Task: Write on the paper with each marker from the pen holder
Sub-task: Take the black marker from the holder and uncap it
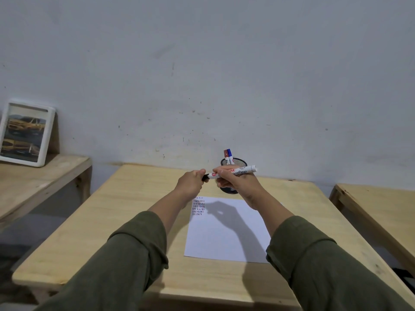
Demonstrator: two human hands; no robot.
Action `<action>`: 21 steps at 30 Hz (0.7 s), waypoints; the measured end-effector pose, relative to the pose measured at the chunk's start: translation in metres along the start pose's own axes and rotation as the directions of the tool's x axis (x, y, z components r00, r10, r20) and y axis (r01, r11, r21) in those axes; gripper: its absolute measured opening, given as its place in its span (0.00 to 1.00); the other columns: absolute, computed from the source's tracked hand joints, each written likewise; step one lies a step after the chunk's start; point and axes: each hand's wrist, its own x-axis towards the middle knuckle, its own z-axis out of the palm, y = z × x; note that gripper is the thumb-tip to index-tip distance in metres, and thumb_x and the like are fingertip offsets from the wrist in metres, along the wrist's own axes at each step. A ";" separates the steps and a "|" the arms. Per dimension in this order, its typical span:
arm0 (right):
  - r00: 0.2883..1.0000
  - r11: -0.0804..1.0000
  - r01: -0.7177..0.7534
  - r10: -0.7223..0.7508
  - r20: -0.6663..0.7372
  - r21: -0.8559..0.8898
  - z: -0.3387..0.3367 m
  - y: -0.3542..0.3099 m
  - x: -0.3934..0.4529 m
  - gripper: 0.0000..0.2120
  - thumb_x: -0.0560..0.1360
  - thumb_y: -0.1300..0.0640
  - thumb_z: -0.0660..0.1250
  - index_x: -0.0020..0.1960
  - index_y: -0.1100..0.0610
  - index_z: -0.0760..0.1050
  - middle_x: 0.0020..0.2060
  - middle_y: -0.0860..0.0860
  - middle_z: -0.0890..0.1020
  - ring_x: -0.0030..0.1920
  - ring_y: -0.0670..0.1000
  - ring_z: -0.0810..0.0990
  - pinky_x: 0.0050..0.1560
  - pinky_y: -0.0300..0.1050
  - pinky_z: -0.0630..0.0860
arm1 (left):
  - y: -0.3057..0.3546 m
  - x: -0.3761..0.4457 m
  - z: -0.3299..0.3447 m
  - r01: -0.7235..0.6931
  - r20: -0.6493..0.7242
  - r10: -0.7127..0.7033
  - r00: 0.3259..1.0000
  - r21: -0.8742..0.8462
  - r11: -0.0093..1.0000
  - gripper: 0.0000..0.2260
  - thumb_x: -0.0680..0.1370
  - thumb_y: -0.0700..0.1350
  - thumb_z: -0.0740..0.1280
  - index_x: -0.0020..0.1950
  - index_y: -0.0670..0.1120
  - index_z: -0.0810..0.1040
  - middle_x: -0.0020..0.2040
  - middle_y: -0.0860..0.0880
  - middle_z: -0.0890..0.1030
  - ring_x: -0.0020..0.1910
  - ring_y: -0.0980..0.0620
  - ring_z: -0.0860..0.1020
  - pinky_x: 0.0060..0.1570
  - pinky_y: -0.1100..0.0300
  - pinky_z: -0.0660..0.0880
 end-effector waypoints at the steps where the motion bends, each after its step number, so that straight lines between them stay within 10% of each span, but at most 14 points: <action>1: 1.000 1.000 -0.001 0.001 0.006 -0.013 0.001 0.001 -0.001 0.05 0.75 0.58 0.68 0.46 0.55 0.83 0.39 0.54 0.83 0.39 0.52 0.80 0.55 0.51 0.76 | -0.001 0.001 0.000 0.017 0.015 -0.017 1.000 0.011 1.000 0.19 0.81 0.50 0.52 0.34 0.49 0.73 0.33 0.49 0.70 0.41 0.44 0.69 0.52 0.49 0.72; 8: 1.000 1.000 0.017 -0.017 0.002 -0.003 -0.007 -0.001 -0.001 0.06 0.75 0.61 0.67 0.47 0.55 0.82 0.40 0.56 0.82 0.40 0.51 0.81 0.53 0.46 0.78 | -0.032 0.006 -0.026 0.222 -0.027 -0.223 0.975 -0.026 0.975 0.17 0.81 0.49 0.52 0.39 0.43 0.74 0.33 0.47 0.70 0.31 0.49 0.67 0.40 0.57 0.66; 14: 0.998 0.997 -0.036 0.039 -0.043 0.067 -0.008 0.016 -0.003 0.07 0.77 0.62 0.65 0.51 0.57 0.81 0.41 0.59 0.81 0.35 0.49 0.81 0.53 0.48 0.80 | -0.042 -0.009 -0.028 0.092 -0.158 -0.059 0.986 0.208 0.974 0.13 0.81 0.47 0.57 0.47 0.40 0.75 0.46 0.46 0.75 0.33 0.53 0.71 0.23 0.70 0.68; 21: 0.988 0.985 -0.121 0.131 -0.082 0.120 0.008 0.044 -0.012 0.07 0.77 0.62 0.64 0.48 0.56 0.81 0.38 0.56 0.83 0.33 0.49 0.83 0.44 0.42 0.81 | -0.062 -0.015 -0.017 0.060 -0.230 -0.009 0.973 0.218 0.974 0.07 0.78 0.41 0.62 0.49 0.40 0.77 0.44 0.45 0.78 0.32 0.57 0.73 0.29 0.73 0.66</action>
